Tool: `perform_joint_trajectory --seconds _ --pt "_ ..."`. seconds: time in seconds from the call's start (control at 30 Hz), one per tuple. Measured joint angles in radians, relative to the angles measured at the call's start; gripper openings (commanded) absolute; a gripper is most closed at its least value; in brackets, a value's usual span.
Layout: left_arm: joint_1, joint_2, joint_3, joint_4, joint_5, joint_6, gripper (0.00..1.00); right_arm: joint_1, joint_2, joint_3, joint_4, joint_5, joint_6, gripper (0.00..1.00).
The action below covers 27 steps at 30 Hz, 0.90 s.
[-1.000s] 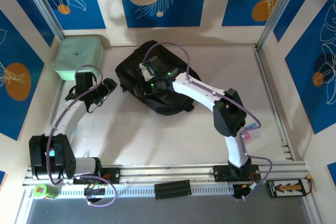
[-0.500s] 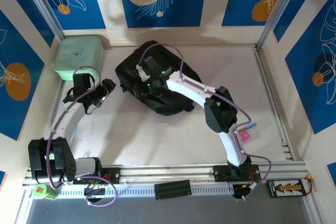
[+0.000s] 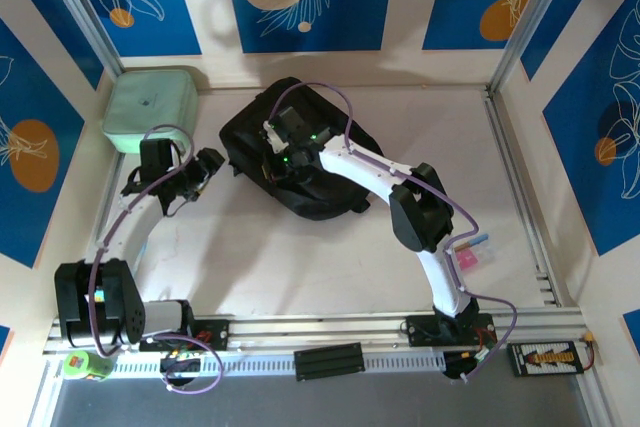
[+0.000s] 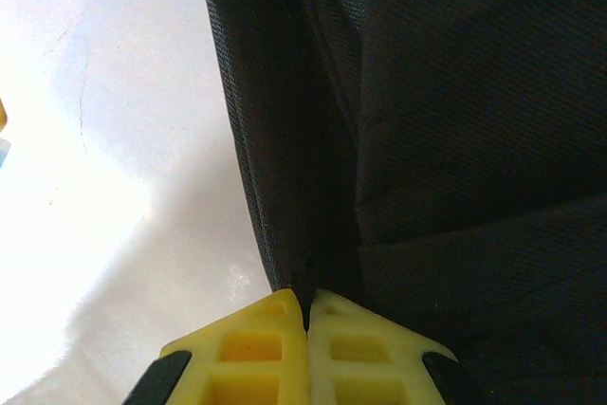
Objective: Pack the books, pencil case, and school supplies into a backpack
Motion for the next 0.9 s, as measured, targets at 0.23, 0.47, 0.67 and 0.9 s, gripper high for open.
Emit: perform_joint_trajectory --seconds 0.23,0.47,0.67,0.9 --pt "-0.016 0.073 -0.031 0.171 0.122 -0.091 0.81 0.0 -0.098 -0.109 0.046 0.018 0.029 0.05" --pt "-0.094 0.194 -0.041 0.365 0.173 -0.196 0.76 -0.001 -0.225 -0.222 0.086 0.03 0.084 0.01" --pt "-0.145 0.282 -0.039 0.444 0.175 -0.256 0.69 -0.001 -0.246 -0.277 0.1 0.03 0.111 0.0" --pt "-0.163 0.336 -0.005 0.462 0.146 -0.303 0.38 0.001 -0.261 -0.325 0.108 0.037 0.131 0.0"
